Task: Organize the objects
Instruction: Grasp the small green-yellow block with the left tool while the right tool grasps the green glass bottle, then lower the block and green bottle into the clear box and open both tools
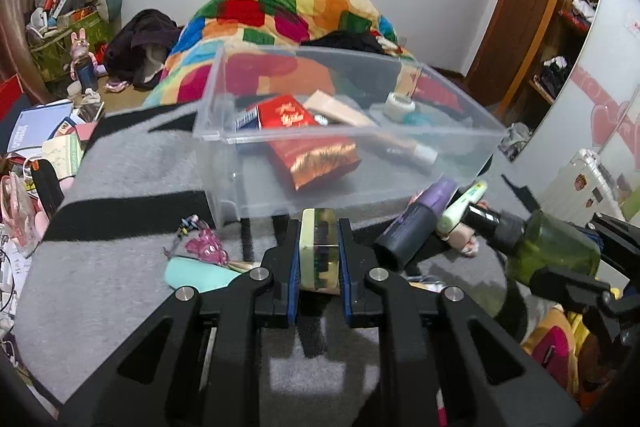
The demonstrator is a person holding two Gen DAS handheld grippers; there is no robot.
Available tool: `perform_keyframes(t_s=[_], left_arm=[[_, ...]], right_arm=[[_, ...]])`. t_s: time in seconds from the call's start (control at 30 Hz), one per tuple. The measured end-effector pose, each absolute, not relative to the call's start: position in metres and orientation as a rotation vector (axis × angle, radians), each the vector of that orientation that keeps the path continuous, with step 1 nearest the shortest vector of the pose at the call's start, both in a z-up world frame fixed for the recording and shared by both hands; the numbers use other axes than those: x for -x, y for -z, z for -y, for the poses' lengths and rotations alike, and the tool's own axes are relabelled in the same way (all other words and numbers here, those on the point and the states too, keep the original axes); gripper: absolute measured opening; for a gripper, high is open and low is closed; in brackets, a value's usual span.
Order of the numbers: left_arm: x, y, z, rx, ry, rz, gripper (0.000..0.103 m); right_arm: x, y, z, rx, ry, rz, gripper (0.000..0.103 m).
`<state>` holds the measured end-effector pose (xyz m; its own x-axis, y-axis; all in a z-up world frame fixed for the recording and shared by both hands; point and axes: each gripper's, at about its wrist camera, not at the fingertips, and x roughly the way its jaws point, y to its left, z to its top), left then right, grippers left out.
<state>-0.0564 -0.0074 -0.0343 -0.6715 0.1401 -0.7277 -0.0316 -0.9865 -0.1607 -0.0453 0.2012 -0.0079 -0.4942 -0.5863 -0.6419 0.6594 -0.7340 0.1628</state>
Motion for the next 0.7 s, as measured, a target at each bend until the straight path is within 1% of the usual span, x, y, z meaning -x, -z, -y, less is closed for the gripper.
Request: perform_keyframes(t_s=[0.4,0.57,0.7], left_arm=[[0.059,-0.017,0.014,1.035,-2.846,0.25,0.016],[0.073,-0.026,0.018,1.015,-2.842,0.278,0.016],[0.091,-0.025,0.019,1.034,-2.857,0.27,0.016]], right_arm=[[0.089,-0.023,-0.202,-0.84,2.342,-0.03,0.038],[0.114,-0.033,-0.195,-0.816,2.386,-0.037,0.038],[0.14,-0.028,-0.182,-0.848,2.407,-0.06,0.038]])
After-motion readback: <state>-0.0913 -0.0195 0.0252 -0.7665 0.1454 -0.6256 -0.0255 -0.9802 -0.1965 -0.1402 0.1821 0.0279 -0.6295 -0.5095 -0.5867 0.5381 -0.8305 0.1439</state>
